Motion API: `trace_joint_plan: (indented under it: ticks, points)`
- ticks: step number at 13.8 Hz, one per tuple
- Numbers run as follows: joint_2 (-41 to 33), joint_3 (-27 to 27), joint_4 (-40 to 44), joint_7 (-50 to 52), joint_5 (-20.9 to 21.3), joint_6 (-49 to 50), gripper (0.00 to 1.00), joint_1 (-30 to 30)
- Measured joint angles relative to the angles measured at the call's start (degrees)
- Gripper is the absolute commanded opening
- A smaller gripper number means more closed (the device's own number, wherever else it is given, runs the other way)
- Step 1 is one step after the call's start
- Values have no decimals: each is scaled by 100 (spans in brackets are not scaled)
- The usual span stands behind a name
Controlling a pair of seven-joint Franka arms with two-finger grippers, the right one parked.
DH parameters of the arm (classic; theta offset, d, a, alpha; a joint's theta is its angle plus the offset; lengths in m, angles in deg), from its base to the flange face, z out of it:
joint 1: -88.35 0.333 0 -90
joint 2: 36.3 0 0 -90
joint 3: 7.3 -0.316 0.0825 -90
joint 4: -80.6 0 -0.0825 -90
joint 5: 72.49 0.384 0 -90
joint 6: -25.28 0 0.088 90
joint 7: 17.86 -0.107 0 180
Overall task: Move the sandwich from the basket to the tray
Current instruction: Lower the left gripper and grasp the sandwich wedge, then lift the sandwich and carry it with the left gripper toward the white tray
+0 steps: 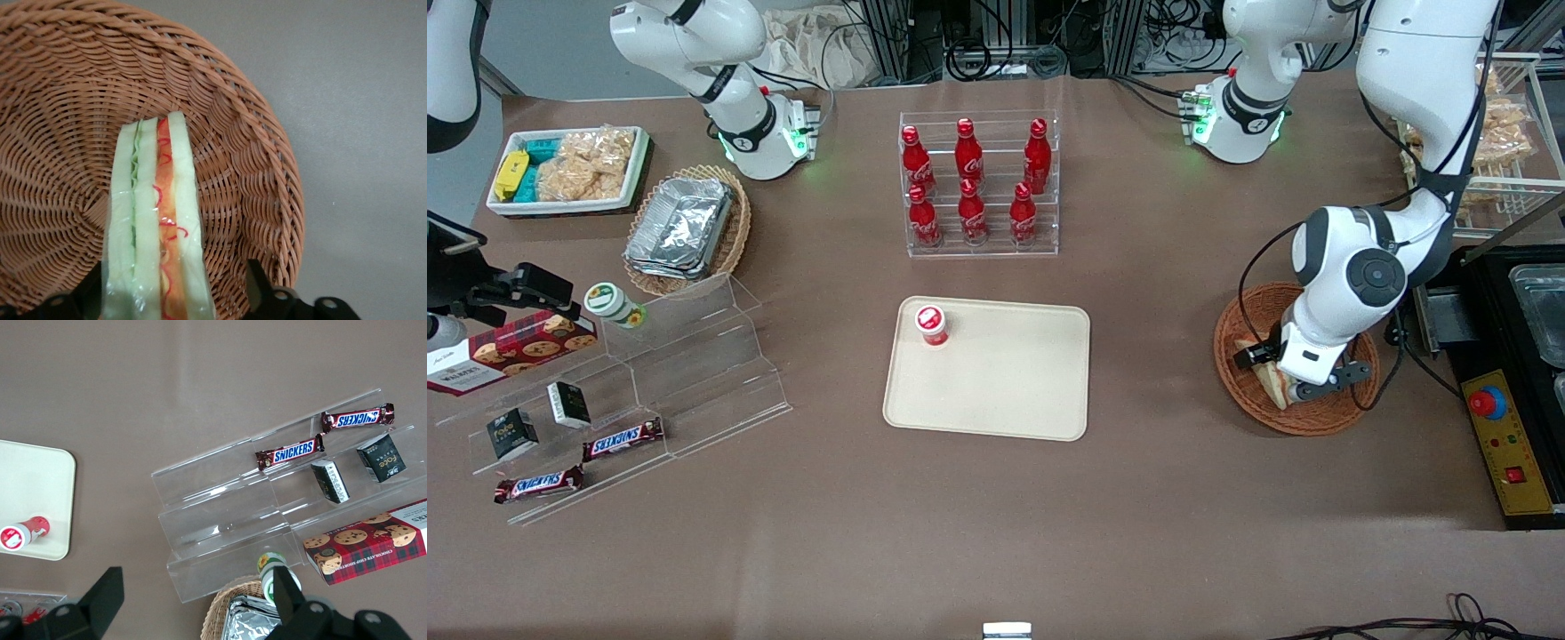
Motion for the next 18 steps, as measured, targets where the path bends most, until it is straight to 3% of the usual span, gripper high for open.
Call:
trace_joint_plan:
  ticks: [2, 7, 13, 18]
  points:
    - [-2, -3, 4, 0, 12, 0, 17, 0]
    - [-400, -1, 231, 0, 72, 477, 16, -1]
    - [-1545, 155, 1381, 0, 187, 2612, 16, -200]
    - [-1658, 864, 3231, 138, 188, 4917, 17, -274]
